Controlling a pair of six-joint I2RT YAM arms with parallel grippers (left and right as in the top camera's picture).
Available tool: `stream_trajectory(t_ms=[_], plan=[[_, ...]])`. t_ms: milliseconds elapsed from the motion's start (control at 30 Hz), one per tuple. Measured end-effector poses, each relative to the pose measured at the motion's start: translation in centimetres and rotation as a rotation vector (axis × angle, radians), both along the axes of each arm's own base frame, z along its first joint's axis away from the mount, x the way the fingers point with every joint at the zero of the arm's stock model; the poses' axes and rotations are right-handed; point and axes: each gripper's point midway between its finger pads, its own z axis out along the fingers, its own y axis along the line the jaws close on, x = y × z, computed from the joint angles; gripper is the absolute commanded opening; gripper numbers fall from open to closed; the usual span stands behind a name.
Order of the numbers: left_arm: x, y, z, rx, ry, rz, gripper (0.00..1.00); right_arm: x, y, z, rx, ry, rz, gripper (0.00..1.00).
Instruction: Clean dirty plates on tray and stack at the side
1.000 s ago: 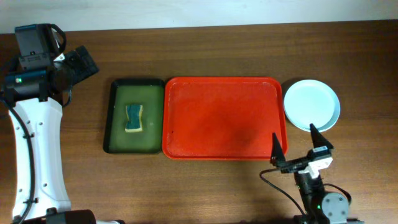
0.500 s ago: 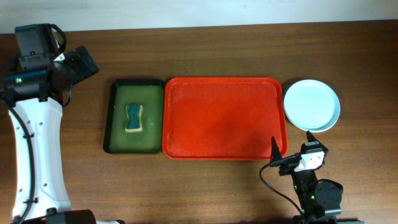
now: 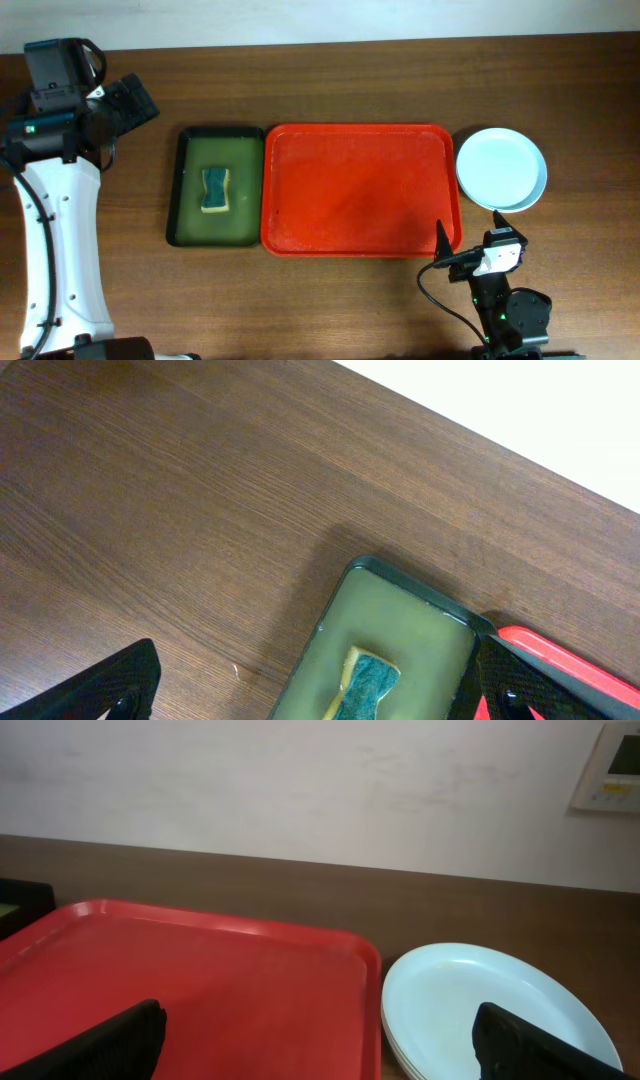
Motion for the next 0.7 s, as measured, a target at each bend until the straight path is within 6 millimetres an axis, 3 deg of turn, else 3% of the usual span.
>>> stream_trajectory(t_ms=[67, 133, 167, 200, 300, 367, 400, 433, 467, 500, 533, 600, 700], plan=[[0.2, -1.0, 0.1, 0.0, -0.003, -0.025, 0.99, 0.0, 0.0, 0.0, 0.0, 0.0, 0.0, 0.99], [0.0, -4.7, 1.6, 0.005, -0.04, -0.11, 0.99, 0.0, 0.0, 0.0, -0.003, 0.0, 0.0, 0.99], [-1.0, -7.3, 3.9, 0.004, -0.101, -0.176, 0.99, 0.0, 0.0, 0.0, -0.003, 0.0, 0.0, 0.99], [-2.1, -7.7, 5.9, 0.006, -0.152, -0.186, 0.99, 0.0, 0.0, 0.0, -0.002, 0.0, 0.0, 0.99], [-8.3, -7.5, 13.7, 0.026, -0.381, -0.183, 1.0, 0.0, 0.0, 0.0, -0.003, 0.0, -0.001, 0.99], [-12.3, -7.5, 17.0, 0.036, -0.497, -0.181, 0.99, 0.0, -0.1, 0.0, -0.003, 0.0, -0.006, 0.99], [-16.1, -7.4, 18.8, 0.044, -0.579, -0.178, 0.99, 0.0, -0.2, 0.0, -0.003, 0.0, -0.01, 0.99], [-17.1, -7.4, 19.2, 0.047, -0.602, -0.176, 0.99, 0.0, -0.2, 0.0, -0.003, -0.001, -0.01, 0.99], [-18.8, -7.3, 18.2, 0.048, -0.589, -0.173, 0.99, 0.0, -0.2, 0.0, -0.003, -0.001, -0.011, 0.99], [-20.8, -7.3, 15.4, 0.044, -0.532, -0.173, 0.99, 0.0, -0.2, 0.0, -0.003, 0.0, -0.01, 0.99], [-23.3, -7.2, 14.7, 0.048, -0.562, -0.171, 1.0, 0.0, -0.2, 0.0, -0.003, 0.0, -0.011, 0.99], [-25.3, -7.2, 13.5, 0.051, -0.609, -0.17, 1.0, 0.0, -0.2, 0.1, -0.003, -0.002, -0.011, 0.99], [-27.4, -7.2, 6.4, 0.045, -0.553, -0.169, 0.99, 0.0, -0.2, 0.0, -0.004, 0.0, -0.011, 0.99]])
